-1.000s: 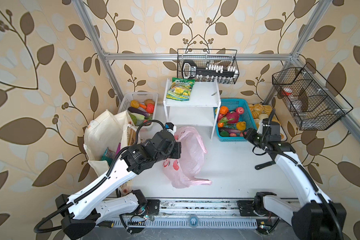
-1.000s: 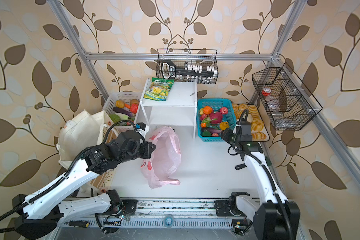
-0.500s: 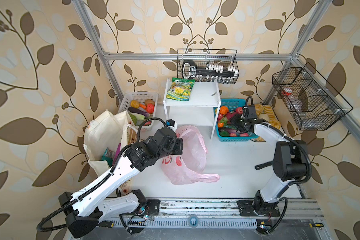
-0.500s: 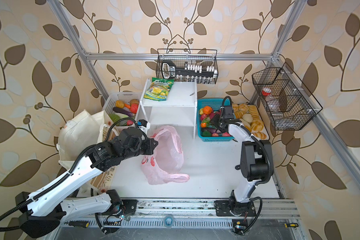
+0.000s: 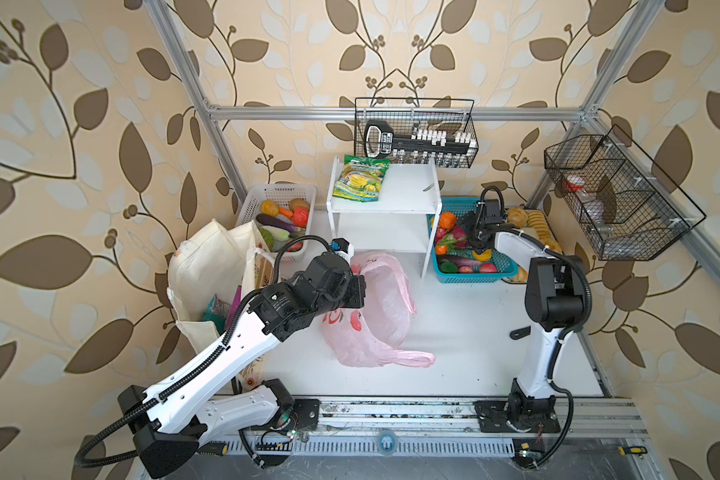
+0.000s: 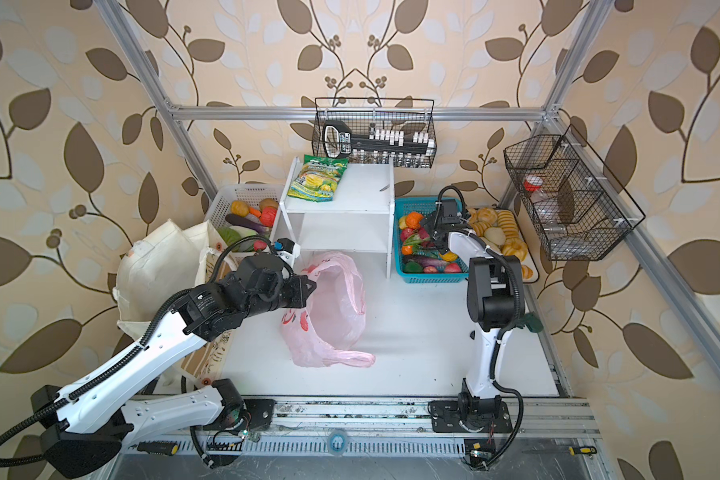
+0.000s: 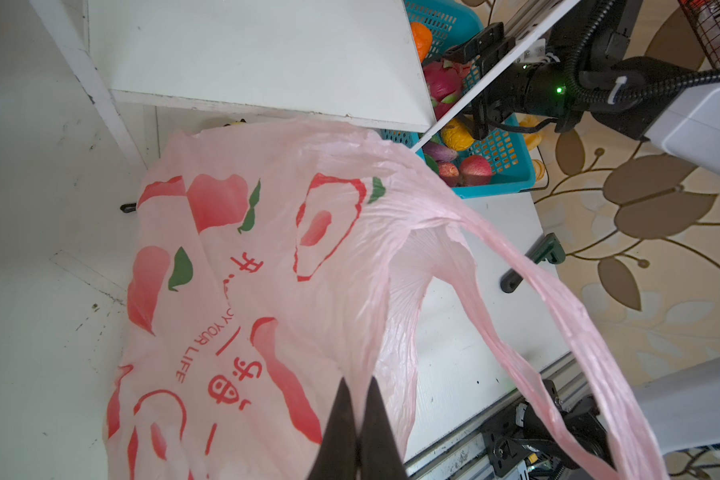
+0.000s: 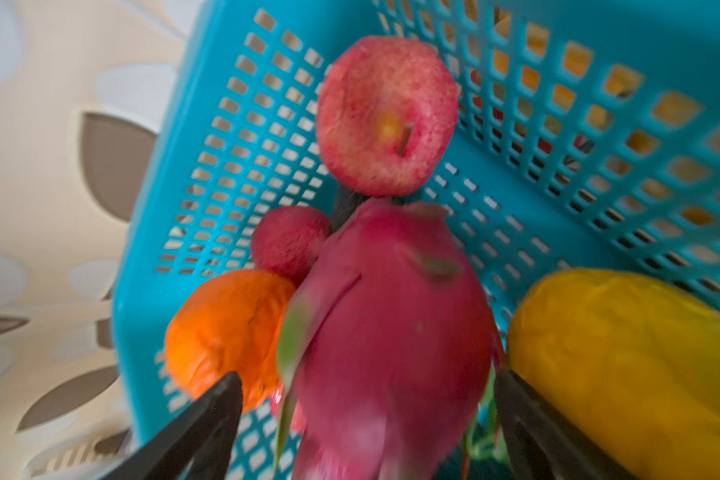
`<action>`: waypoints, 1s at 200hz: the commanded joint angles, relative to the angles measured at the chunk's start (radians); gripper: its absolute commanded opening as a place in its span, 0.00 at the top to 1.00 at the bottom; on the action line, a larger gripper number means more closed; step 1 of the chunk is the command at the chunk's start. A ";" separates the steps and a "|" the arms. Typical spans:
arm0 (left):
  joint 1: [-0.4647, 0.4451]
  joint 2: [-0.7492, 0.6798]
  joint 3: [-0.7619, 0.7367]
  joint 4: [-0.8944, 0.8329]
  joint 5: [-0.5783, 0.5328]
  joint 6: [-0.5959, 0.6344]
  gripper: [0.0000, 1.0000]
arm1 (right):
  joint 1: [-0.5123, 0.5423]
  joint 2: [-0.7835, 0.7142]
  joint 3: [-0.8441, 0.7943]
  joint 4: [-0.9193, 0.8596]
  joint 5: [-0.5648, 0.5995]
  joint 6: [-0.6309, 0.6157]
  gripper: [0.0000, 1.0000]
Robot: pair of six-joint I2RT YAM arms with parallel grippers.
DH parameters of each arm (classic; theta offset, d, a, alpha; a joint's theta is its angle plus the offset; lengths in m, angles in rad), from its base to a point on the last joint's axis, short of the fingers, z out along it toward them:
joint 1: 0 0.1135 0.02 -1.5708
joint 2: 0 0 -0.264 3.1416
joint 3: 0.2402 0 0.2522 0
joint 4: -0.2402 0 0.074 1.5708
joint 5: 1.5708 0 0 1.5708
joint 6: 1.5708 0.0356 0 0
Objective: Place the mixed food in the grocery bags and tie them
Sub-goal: 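Release the bag with the right gripper and reach into the teal basket, then grasp the pink dragon fruit in the teal basket with the right gripper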
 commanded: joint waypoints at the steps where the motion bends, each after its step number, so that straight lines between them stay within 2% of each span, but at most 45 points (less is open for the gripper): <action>1: 0.019 -0.013 -0.001 0.030 0.016 0.031 1.00 | 0.013 0.070 0.076 -0.070 0.020 0.043 0.06; 25: 0.025 -0.013 0.001 0.028 0.021 0.032 1.00 | 0.019 0.106 0.095 -0.118 0.046 0.060 0.10; 55: 0.030 -0.018 -0.003 0.024 0.020 0.024 1.00 | 0.028 0.037 0.019 -0.043 0.086 0.012 0.33; 81: 0.032 -0.018 -0.003 0.020 0.021 0.014 1.00 | 0.028 -0.059 0.004 -0.035 0.095 -0.060 0.42; 102: 0.035 -0.019 -0.006 0.016 0.018 -0.008 1.00 | 0.025 -0.140 -0.003 -0.049 0.065 -0.114 0.42; 123: 0.041 -0.018 -0.008 0.006 0.019 -0.033 1.00 | 0.019 -0.234 -0.044 -0.056 -0.006 -0.172 0.43; 143: 0.050 -0.018 -0.004 -0.013 0.025 -0.053 1.00 | -0.017 -0.341 -0.134 -0.096 -0.131 -0.234 0.43; 168: 0.058 -0.030 -0.016 0.005 0.052 -0.067 1.00 | -0.044 -0.556 -0.314 -0.075 -0.251 -0.319 0.45; 200: 0.067 -0.028 -0.017 0.013 0.073 -0.077 1.00 | -0.016 -0.874 -0.568 -0.090 -0.414 -0.455 0.46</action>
